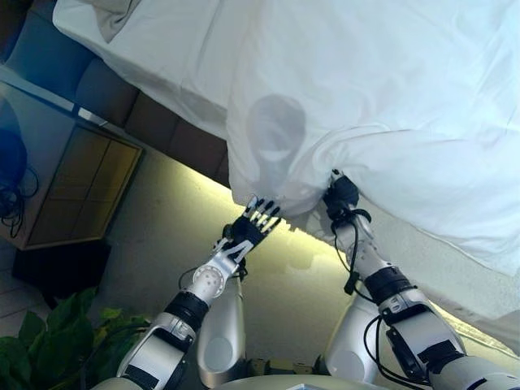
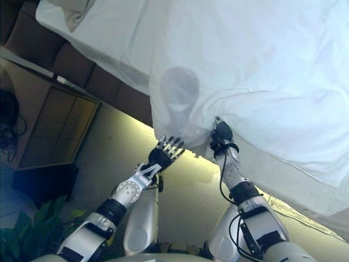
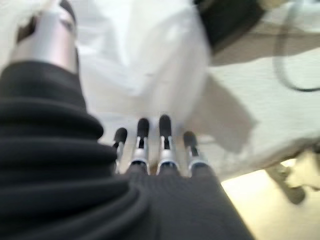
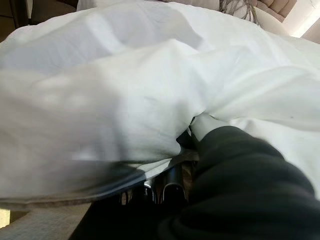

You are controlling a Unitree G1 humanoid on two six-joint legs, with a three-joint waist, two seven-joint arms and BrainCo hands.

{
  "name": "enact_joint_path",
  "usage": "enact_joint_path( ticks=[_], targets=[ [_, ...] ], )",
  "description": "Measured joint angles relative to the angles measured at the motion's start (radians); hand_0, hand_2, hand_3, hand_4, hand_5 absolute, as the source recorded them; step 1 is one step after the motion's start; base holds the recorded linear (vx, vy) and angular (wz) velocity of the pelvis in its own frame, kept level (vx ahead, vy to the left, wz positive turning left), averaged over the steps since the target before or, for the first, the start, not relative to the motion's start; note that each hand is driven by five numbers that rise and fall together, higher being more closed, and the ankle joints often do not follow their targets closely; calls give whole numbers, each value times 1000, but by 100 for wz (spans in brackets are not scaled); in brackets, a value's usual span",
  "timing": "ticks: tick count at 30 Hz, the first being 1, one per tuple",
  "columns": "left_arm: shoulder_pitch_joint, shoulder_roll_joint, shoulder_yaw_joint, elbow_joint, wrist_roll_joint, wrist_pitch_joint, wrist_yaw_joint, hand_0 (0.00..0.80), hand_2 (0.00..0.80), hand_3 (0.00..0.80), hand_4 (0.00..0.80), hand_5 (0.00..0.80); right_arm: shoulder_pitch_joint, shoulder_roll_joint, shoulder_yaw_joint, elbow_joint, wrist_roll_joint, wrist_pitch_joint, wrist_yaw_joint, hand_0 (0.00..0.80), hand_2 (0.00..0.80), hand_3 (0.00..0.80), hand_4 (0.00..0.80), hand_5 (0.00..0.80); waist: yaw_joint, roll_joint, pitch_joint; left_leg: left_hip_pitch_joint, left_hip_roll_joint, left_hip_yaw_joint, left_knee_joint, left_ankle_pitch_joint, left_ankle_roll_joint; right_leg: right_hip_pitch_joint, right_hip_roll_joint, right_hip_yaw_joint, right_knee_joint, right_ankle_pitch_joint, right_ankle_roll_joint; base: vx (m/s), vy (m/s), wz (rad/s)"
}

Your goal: Make the bed neatly

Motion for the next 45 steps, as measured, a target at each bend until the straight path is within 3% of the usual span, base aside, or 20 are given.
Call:
enact_joint_path(
  ticks=[8, 13, 17, 24, 31, 38, 45],
  targets=[
    [67, 16, -69, -1, -19, 167, -140, 0, 0, 0, 0, 0, -7, -24, -10, 0, 2, -2, -4, 800, 800, 800, 800, 800, 25, 0, 0, -34, -1, -18, 19, 0, 0, -17, 1, -10, 12, -1, 1, 23, -58, 3],
    [68, 33, -103, -4, -240, 238, -153, 0, 0, 0, 0, 0, -10, -22, -9, 0, 31, -35, -3, 800, 800, 800, 800, 800, 29, 0, 0, -52, -4, -26, 32, 0, 0, -25, -1, -16, 18, -1, 1, -4, -51, 4],
    [27, 25, -153, -7, -402, 241, -110, 0, 0, 0, 0, 0, -23, -17, -10, 0, 53, -55, -3, 800, 800, 800, 800, 800, 29, -2, 1, -74, -3, -45, 42, 0, 0, -28, 3, -31, 19, -1, 1, -2, -103, 6],
    [-62, -34, -211, -1, -552, 65, -45, 0, 0, 0, 0, 0, -55, 19, 8, -1, 74, -69, -2, 800, 800, 800, 800, 800, 22, -37, 12, -84, 17, -54, 47, -4, -7, -35, 26, -41, 18, -1, 1, 31, -59, -5],
    [-142, -94, -168, -15, -577, -153, -45, 0, 0, 0, 0, 0, -56, 63, 35, -75, 81, -93, -2, 800, 800, 800, 800, 800, -9, -90, 14, -97, 29, -42, 68, -19, -18, -47, 41, -26, 3, 11, -7, -8, 43, -9],
    [-157, -111, -159, -42, -578, -278, -46, 0, 0, 0, 0, 0, -62, 81, 36, -128, 80, -106, -1, 800, 800, 800, 800, 800, -28, -125, 27, -111, 35, -31, 100, -39, -21, -55, 47, -17, -6, 16, -6, -9, 40, -7],
    [-180, -121, -103, -43, -578, -325, -61, 0, 0, 0, 0, 0, -87, 110, 38, -155, 79, -106, 7, 800, 800, 800, 800, 800, -58, -145, 35, -127, 37, -12, 147, -68, -14, -63, 52, 8, -20, 26, -7, 13, 63, -9]
  ],
)
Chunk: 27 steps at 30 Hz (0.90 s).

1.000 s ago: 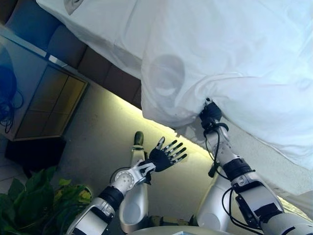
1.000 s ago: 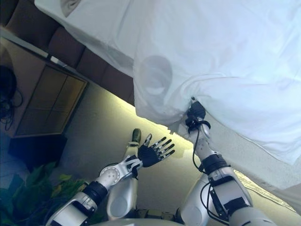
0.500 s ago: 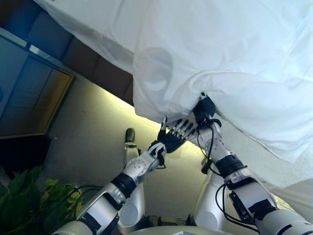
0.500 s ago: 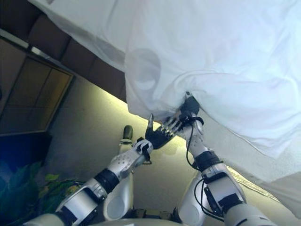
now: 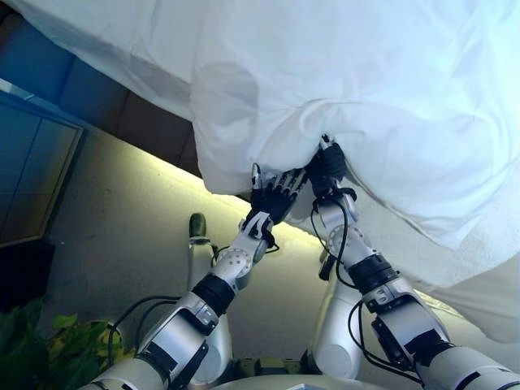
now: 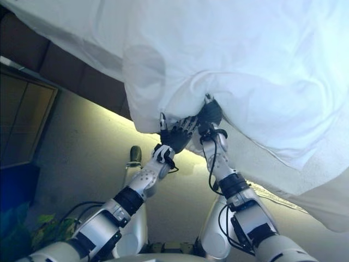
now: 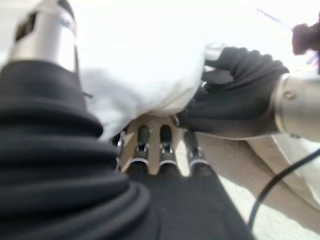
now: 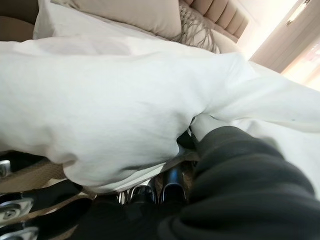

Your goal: Make the bed neatly

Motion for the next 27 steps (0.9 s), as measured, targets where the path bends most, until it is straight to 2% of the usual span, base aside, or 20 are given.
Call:
enact_joint_path(
  ticks=[13, 17, 27],
  targets=[
    [-18, -41, 89, 37, 0, -30, -39, 0, 0, 0, 0, 0, -11, 7, 26, -24, -10, 22, 2, 800, 800, 800, 800, 800, -16, -1, 0, 2, 5, 21, 25, -5, 4, -12, 5, 31, 1, 10, -1, 24, 54, -5],
    [-31, -41, 131, 37, 0, -48, -72, 0, 0, 0, 0, 0, -14, 8, 40, -29, -10, 48, 21, 800, 800, 800, 800, 800, -29, -1, 0, 7, 10, 45, 30, -14, 19, -12, 10, 50, -26, 31, -1, 24, 50, -13],
    [-47, -52, 220, 42, 1, -114, -13, 0, 0, 0, 0, 0, -22, 13, 75, -38, -33, 92, 43, 800, 800, 800, 800, 800, -30, 2, 1, 41, 17, 76, 12, -12, 26, -24, 11, 74, -7, 40, 2, -32, 55, -7]
  ],
)
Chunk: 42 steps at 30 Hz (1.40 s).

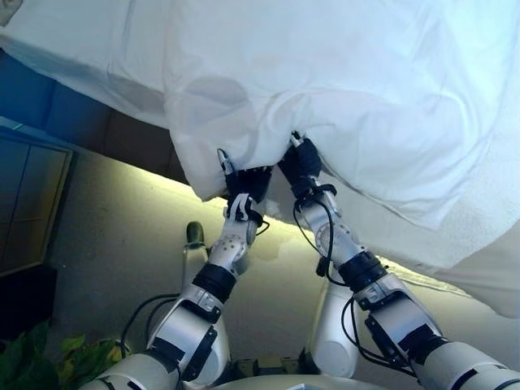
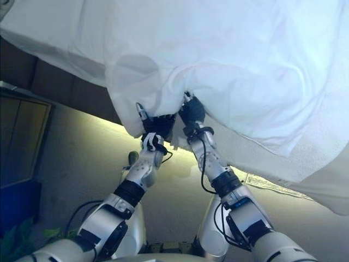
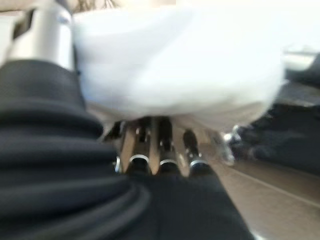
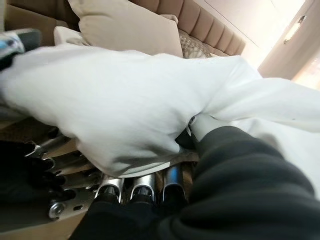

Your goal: Make the bed neatly

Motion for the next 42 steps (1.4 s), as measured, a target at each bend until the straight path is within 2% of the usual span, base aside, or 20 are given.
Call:
enact_joint_path(
  ticks=[6, 12, 13, 22, 28, 29, 30, 31, 37, 42],
  targets=[
    [-6, -13, 66, 10, 0, -19, 41, 0, 0, 0, 0, 0, 2, -2, 19, -4, -16, 22, 1, 800, 800, 800, 800, 800, 0, 2, 1, 20, 18, 4, -36, 8, 9, -12, 8, -10, 18, -20, 0, -10, -11, -2],
    [-26, -26, 86, 27, 0, -35, 43, 0, 0, 0, 0, 0, 3, -5, 26, -6, -16, 21, 2, 800, 800, 800, 800, 800, 2, 3, 1, 37, 28, 6, -68, 26, 2, -6, 8, -27, 30, -26, -3, -16, -45, 2],
    [-26, -25, 87, 27, 0, -35, 39, 800, 800, 800, 800, 800, 3, -5, 27, -6, -16, 21, 2, 800, 800, 800, 800, 800, 3, 3, 1, 39, 28, 6, -70, 26, 1, -3, 8, -27, 30, -26, -3, -16, -45, 2],
    [-24, -19, 84, 31, 4, -21, -20, 800, 800, 800, 800, 800, 13, -1, 28, -7, -16, 11, 0, 800, 800, 800, 800, 800, 3, 3, 1, 55, 29, 2, -98, 35, 16, 18, 5, -44, 13, -28, -3, -13, -42, 3],
    [-14, -12, 69, 28, 111, -20, -17, 800, 800, 800, 800, 800, 66, 26, 27, 4, 11, -29, -6, 800, 800, 800, 800, 800, 4, 4, 2, 53, 14, 5, -108, 39, 13, 30, -12, -57, -5, -26, -3, -14, 28, 7],
    [-8, -9, 63, 27, 130, -20, -16, 800, 800, 800, 800, 800, 77, 31, 27, 11, 37, -33, 6, 502, 502, 502, 502, 502, 3, 5, 3, 51, 10, 7, -106, 39, 12, 32, -17, -58, -8, -26, -2, -26, 14, 10],
    [-2, -8, 61, 26, 149, -20, -16, 800, 800, 800, 800, 800, 83, 37, 26, 36, 69, -43, 30, 135, 135, 135, 135, 135, 4, 5, 3, 51, 7, 10, -106, 41, 8, 34, -23, -63, -11, -26, -2, -23, -7, 11],
    [3, -6, 61, 26, 166, -21, -13, 800, 800, 800, 800, 800, 86, 44, 24, 64, 95, -50, 51, 0, 0, 0, 0, 0, 4, 7, 4, 50, 6, 13, -106, 42, 8, 37, -26, -65, -13, -26, -2, -23, -13, 10],
    [20, 30, 60, -36, 247, -23, 27, 800, 800, 800, 800, 800, 109, 63, -62, 241, 346, -55, 247, 0, 0, 0, 0, 0, 7, 16, 5, 48, -5, 19, -109, 39, 12, 48, -42, -76, -24, -27, -1, -13, -8, 7],
    [34, 46, 61, -80, 256, -18, 51, 800, 800, 800, 800, 800, 142, 60, -180, 325, 582, -41, 462, 0, 0, 0, 0, 0, 5, 30, 5, 46, -5, 26, -111, 39, 13, 49, -44, -77, -34, -26, -1, 0, 7, 0]
  ],
)
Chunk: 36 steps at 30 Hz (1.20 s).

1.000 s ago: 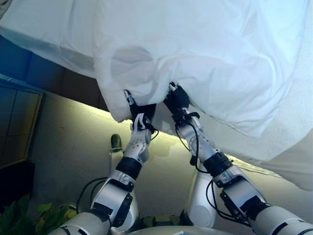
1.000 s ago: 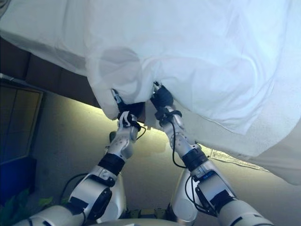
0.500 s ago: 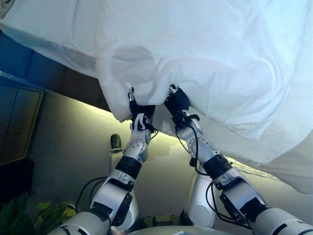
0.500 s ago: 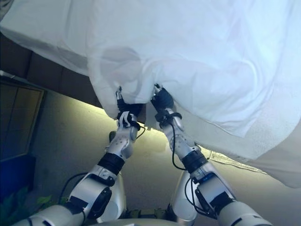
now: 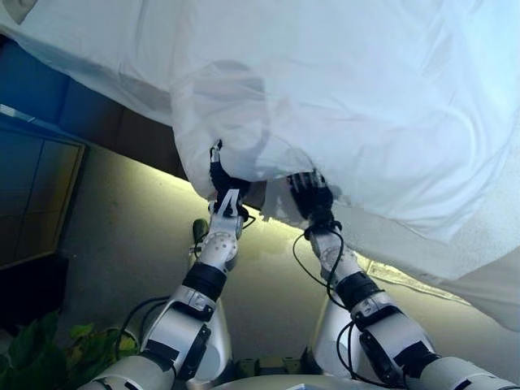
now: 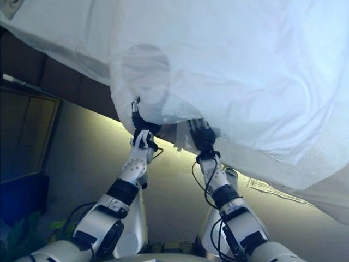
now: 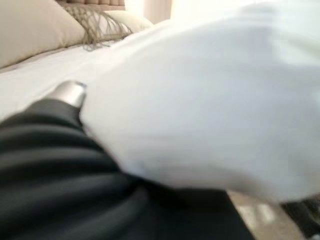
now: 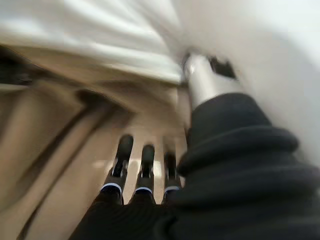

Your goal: Make the bed neatly

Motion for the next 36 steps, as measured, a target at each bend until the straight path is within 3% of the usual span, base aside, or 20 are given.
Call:
enact_joint_path(
  ticks=[6, 17, 22, 36],
  targets=[
    [7, 9, 0, -20, 0, 34, 12, 800, 800, 800, 800, 800, -7, 7, -133, 19, 45, 34, 121, 0, 0, 0, 0, 0, 0, 21, 1, 0, -4, 6, 0, 0, 0, 0, -7, 0, 0, 0, 0, 5, 19, 1],
    [18, 11, 1, -56, 0, 116, 25, 800, 800, 800, 800, 800, -50, 2, -276, 53, 45, 37, 203, 0, 0, 0, 0, 0, 6, 60, 2, -15, -13, 6, 6, 0, 0, -2, -19, -8, -2, 0, 0, 3, -12, 3],
    [16, 11, 1, -64, 0, 140, 31, 800, 800, 800, 800, 800, -49, -17, -313, 75, 44, 40, 216, 0, 0, 0, 0, 0, 25, 61, 2, -16, -9, 4, 5, 0, 0, -1, -17, -14, 0, -2, 1, -1, -68, 0],
    [30, 34, 4, -66, 0, 168, 28, 800, 800, 800, 800, 800, -7, 6, -464, 153, 43, 75, 209, 0, 0, 0, 0, 0, 18, 60, 1, -25, -7, 6, 7, -1, 0, 0, -11, -15, -15, 0, 1, 1, 13, 0]
  ],
)
